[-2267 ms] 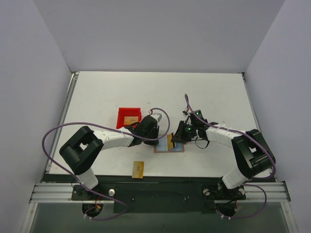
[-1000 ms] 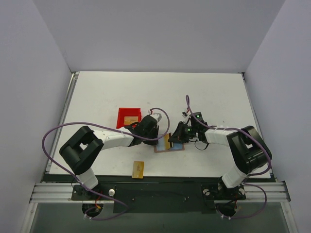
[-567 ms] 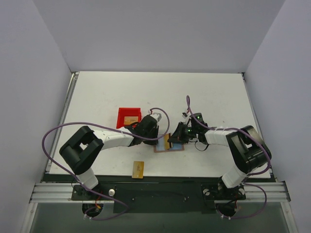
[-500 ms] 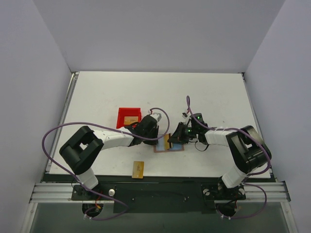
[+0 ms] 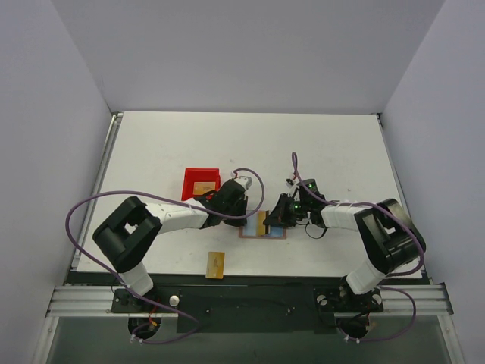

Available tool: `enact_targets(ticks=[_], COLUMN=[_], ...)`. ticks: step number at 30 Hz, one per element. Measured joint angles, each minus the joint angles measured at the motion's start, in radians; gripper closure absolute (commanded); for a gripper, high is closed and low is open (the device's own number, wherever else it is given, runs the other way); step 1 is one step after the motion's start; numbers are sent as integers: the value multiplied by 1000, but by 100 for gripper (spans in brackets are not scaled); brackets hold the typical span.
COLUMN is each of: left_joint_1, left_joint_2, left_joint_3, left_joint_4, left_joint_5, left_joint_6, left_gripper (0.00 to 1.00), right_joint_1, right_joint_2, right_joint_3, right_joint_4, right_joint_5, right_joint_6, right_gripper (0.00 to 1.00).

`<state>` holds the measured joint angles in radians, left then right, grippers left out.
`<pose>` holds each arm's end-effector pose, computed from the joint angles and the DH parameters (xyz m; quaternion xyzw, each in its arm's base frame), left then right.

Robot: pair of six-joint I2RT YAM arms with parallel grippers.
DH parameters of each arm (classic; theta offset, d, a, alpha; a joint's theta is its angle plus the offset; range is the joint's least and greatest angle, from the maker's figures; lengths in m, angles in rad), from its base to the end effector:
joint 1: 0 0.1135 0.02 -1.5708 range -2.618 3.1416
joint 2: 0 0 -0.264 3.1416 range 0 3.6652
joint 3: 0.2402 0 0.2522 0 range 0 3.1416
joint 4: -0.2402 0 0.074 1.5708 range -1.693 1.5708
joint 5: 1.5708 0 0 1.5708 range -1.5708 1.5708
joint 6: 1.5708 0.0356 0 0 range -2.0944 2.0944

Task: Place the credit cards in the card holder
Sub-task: Insert the credit card into the card holder.

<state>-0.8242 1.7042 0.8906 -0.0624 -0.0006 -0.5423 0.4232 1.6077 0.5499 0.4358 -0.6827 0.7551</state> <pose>0.2290 -0.2475 0.1541 0.1320 0.9309 -0.2147 0.2642 0.2505 0.1374 0.1341 -0.0123 0.8520 0.4868 0.1924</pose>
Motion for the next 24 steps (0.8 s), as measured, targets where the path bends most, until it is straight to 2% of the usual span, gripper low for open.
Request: enact_targets(ticks=[9,24], left_joint_1=[0,0], left_joint_2=[5,5], left_joint_3=[0,0], left_joint_4=[12,14], left_joint_5=[3,3], left_joint_6=[0,0], left_gripper=[100,100], right_joint_1=[0,0], right_joint_2=[-26,-11], right_joint_3=[0,2], right_joint_4=[-53,-40], right_joint_5=[29,18], right_joint_6=[-26,-23], right_gripper=[100,100])
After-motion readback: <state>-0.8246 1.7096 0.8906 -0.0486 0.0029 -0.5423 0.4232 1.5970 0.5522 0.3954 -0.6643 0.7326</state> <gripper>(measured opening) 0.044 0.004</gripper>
